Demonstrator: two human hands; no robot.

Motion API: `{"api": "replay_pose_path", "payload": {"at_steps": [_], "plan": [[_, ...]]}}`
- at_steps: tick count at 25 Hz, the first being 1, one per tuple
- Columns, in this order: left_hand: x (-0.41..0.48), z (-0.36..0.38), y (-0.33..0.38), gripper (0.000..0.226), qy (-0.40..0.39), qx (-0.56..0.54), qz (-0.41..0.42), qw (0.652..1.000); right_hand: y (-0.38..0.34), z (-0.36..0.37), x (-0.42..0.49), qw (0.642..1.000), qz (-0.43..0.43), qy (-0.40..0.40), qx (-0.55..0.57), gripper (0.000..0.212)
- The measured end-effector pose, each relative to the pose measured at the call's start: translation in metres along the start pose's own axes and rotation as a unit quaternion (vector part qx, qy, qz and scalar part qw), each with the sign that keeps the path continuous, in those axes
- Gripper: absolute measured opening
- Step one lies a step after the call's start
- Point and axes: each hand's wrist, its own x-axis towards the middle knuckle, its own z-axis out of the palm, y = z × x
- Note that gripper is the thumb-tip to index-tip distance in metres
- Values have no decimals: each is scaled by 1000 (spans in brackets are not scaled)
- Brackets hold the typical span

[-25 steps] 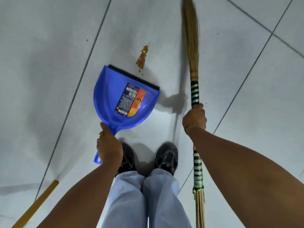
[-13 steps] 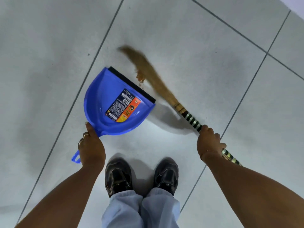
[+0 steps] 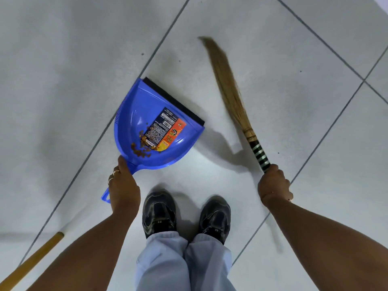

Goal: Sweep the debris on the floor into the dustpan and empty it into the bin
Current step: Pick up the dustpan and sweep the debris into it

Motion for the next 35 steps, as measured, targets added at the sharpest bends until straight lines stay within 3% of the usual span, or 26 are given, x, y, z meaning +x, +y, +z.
{"api": "replay_pose_path", "payload": {"at_steps": [7, 13, 17, 21, 25, 29, 35], "plan": [[6, -1, -19, 74, 16, 24, -11, 1000, -7, 9, -25, 974, -136, 32, -180, 40], [9, -8, -26, 75, 17, -49, -32, 998, -20, -27, -14, 991, -91, 87, -37, 37], [16, -10, -34, 73, 8, -33, -58, 998, -86, -45, 0, 996, -77, 49, 9, 34], [22, -13, -38, 73, -12, 4, -51, 999, -108, -31, -9, 987, -119, -4, -111, 42], [14, -22, -33, 73, -23, 3, -50, 998, -66, -11, -33, 958, -195, 11, -210, 42], [-13, -34, -9, 69, -30, -65, -80, 994, -19, -6, -59, 975, -175, 19, -134, 40], [-94, -88, 44, 49, -15, -141, -96, 985, 37, -41, -122, 992, -54, -16, 111, 34]]}}
